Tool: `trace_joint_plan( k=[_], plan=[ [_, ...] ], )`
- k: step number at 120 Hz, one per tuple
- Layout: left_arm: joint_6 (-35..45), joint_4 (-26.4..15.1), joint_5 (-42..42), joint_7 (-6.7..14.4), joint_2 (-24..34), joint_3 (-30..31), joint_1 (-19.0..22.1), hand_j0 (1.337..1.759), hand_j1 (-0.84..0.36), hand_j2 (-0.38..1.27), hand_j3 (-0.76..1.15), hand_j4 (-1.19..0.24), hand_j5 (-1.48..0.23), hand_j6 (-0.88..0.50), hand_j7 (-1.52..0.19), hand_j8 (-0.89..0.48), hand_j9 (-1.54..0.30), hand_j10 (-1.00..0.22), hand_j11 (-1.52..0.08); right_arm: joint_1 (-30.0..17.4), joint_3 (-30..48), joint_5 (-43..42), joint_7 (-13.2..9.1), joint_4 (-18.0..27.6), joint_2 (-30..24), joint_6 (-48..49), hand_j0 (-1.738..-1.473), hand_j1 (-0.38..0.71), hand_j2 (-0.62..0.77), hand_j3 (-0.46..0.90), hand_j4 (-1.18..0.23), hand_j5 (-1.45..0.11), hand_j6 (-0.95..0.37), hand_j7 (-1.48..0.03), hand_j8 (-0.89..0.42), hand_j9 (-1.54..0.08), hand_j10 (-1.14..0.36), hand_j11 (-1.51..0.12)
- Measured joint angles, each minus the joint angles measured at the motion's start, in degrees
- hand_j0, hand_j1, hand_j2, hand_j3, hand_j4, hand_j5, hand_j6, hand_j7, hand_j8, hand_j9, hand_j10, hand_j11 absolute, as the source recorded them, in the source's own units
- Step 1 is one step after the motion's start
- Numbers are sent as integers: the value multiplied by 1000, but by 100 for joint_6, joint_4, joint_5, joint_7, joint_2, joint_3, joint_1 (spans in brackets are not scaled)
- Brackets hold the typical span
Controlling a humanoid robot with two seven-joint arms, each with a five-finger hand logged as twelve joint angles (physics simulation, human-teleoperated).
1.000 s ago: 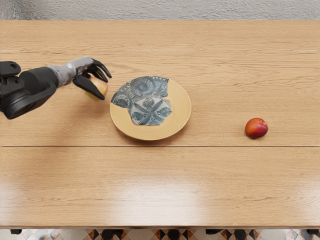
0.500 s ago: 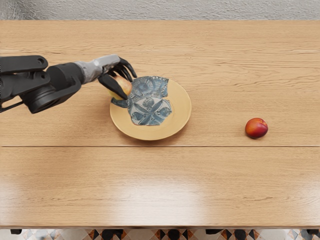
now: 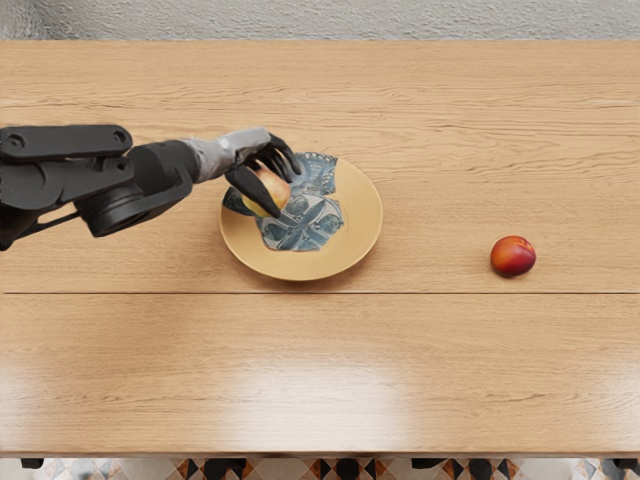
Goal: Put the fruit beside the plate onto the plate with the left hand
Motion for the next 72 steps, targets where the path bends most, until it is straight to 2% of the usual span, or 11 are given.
trace_joint_plan(
  k=[45,61,72],
  plan=[
    [13,65,3,3,-41,25,163,1657,-232,307,0,-561,-734,-561,-734,-441,-743,-490,-733,2,0,0,0,0,0,0,-1658,-324,-4,0,-20,-26,-20,-26,-20,-26,-20,-26],
    [9,67,-66,-6,-37,24,141,1658,8,167,0,-324,-424,-325,-424,-262,-429,-287,-423,1,0,0,-1,1,0,0,-1658,-324,-4,0,-20,-26,-20,-26,-20,-26,-20,-26],
    [-1,67,-86,-8,64,17,59,1658,130,107,0,-209,-273,-209,-273,-169,-276,-185,-272,2,0,0,-1,-1,0,0,-1658,-324,-4,0,-20,-26,-20,-26,-20,-26,-20,-26]
  ],
)
